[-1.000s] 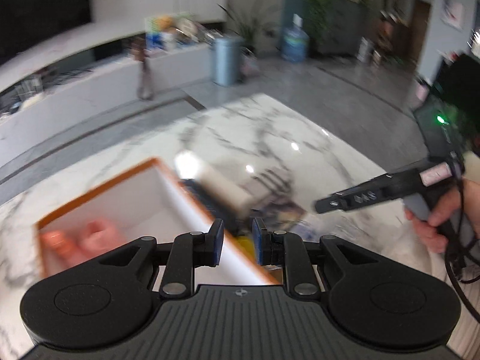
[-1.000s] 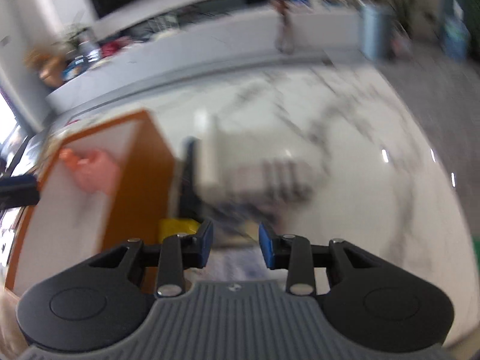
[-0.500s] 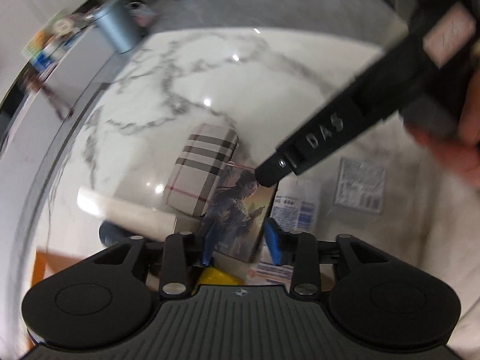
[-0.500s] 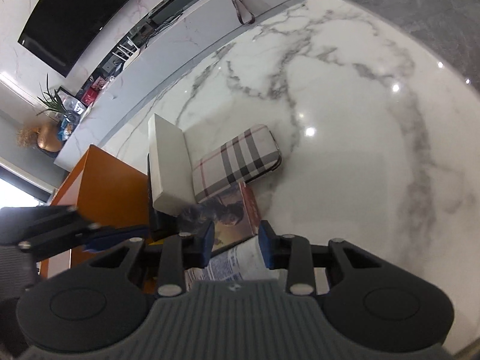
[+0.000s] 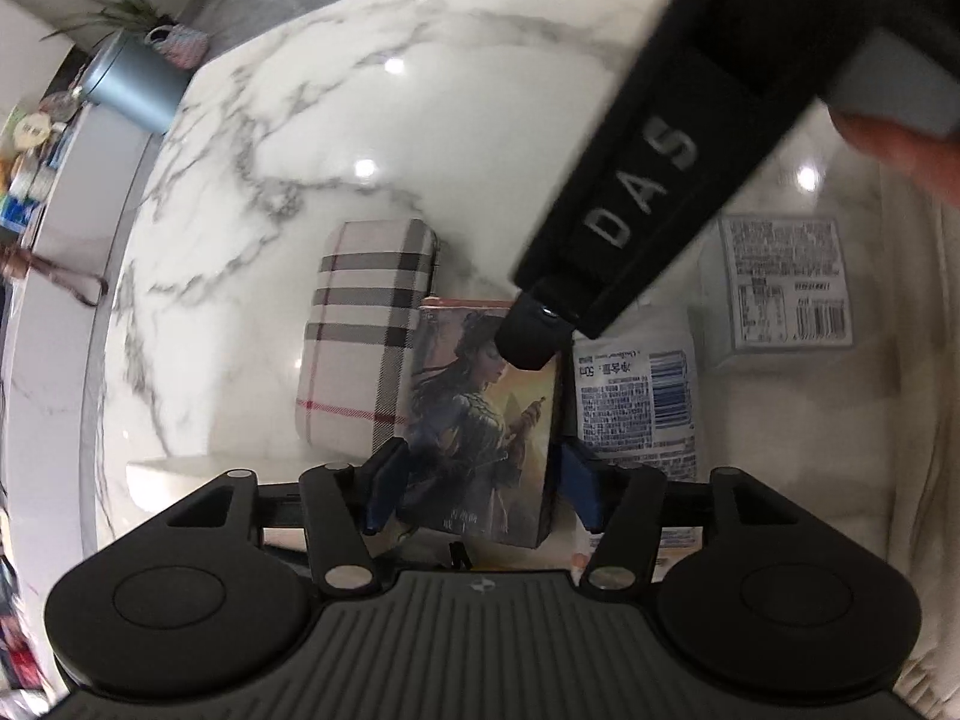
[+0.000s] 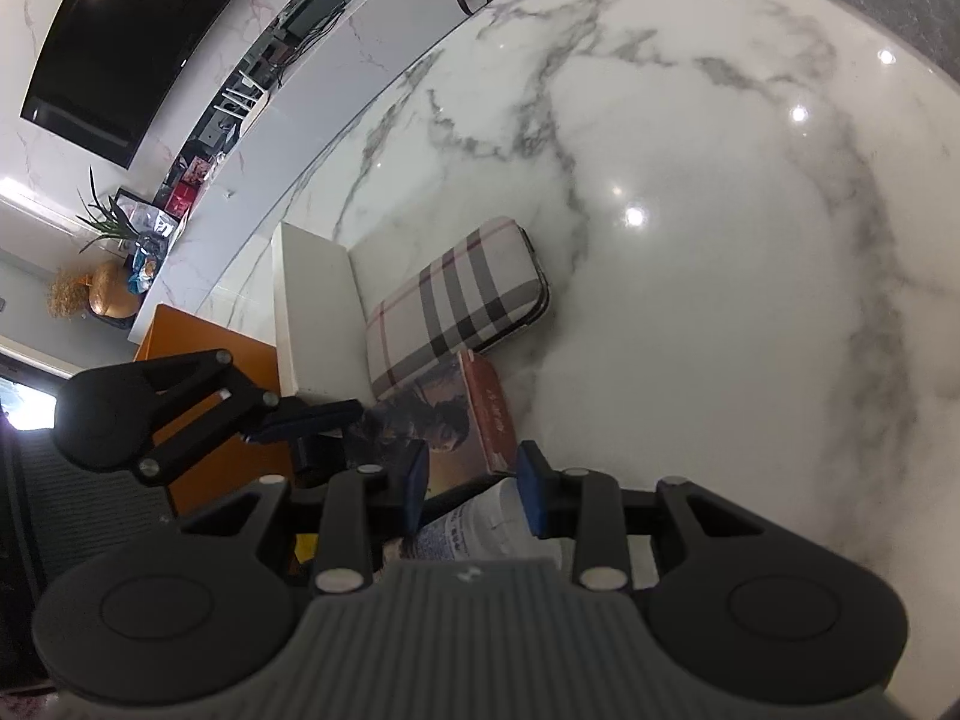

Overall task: Organize rigid objects
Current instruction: 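Grasp white cylindrical case with right tool while left tool grasps black spray can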

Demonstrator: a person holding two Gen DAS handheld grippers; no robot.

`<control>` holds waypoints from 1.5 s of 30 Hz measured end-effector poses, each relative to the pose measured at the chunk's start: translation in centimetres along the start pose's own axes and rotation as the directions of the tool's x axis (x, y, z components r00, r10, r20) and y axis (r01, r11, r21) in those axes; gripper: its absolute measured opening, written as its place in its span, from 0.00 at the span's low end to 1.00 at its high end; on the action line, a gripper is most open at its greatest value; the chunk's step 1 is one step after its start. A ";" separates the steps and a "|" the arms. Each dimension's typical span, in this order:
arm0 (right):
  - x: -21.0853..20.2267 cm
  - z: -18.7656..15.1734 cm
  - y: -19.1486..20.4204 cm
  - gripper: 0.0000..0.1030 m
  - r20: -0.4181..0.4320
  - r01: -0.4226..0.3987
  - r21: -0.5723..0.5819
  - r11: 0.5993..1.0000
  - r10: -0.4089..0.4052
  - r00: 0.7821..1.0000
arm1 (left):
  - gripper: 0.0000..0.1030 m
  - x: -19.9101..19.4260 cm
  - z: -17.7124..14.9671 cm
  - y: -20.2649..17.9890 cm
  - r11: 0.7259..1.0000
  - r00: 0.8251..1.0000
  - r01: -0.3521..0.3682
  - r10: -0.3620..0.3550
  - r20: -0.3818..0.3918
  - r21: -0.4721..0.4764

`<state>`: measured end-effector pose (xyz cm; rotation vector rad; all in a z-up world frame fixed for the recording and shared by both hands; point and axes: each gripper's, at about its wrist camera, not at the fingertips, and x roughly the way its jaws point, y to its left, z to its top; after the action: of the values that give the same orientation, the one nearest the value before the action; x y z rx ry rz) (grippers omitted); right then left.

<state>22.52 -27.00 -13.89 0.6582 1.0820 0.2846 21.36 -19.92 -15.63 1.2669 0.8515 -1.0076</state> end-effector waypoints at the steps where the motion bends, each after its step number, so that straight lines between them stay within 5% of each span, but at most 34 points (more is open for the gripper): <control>1: 0.0 0.0 -0.1 0.33 0.000 -0.002 0.006 1.000 0.002 1.000 | 0.72 0.2 0.1 -0.2 1.000 1.000 -0.009 0.009 -0.003 0.018; 9: 0.5 0.0 -0.5 0.33 -0.027 -0.004 0.017 1.000 0.004 1.000 | 0.61 0.4 1.7 -0.3 1.000 0.999 -0.016 0.016 0.041 0.009; 12: 0.5 0.1 -0.9 0.25 -0.024 0.001 0.042 0.999 0.000 1.000 | 0.44 0.0 1.7 -0.8 0.998 0.999 -0.026 0.024 0.049 0.049; 16: -0.1 0.1 -1.3 0.21 0.005 -0.022 0.067 0.997 0.022 1.000 | 0.14 -1.3 1.3 0.0 1.000 0.997 0.019 -0.017 0.077 -0.021; 23: -1.2 -0.1 -0.3 0.23 0.046 -0.022 0.006 1.000 0.021 0.999 | 0.17 -5.2 -0.5 4.8 0.953 0.990 0.111 -0.079 0.120 -0.284; 30: -0.3 0.6 5.3 0.39 0.052 -0.055 -0.240 0.969 0.069 0.996 | 0.17 -6.8 -2.4 10.2 0.884 0.998 0.055 -0.063 -0.003 -0.464; 35: 2.6 2.5 9.7 0.38 0.072 -0.023 -0.360 0.933 0.053 0.996 | 0.19 -7.2 -3.9 11.3 0.875 0.996 -0.009 -0.034 -0.080 -0.485; 45: 9.0 4.9 11.1 0.38 -0.016 -0.019 -0.365 0.931 0.014 1.000 | 0.24 -5.5 -6.5 14.2 0.826 0.994 0.003 -0.063 -0.087 -0.563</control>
<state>32.02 -15.42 -11.96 0.3312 1.0016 0.4927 32.94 -12.58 -6.45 0.7970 1.1525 -0.6426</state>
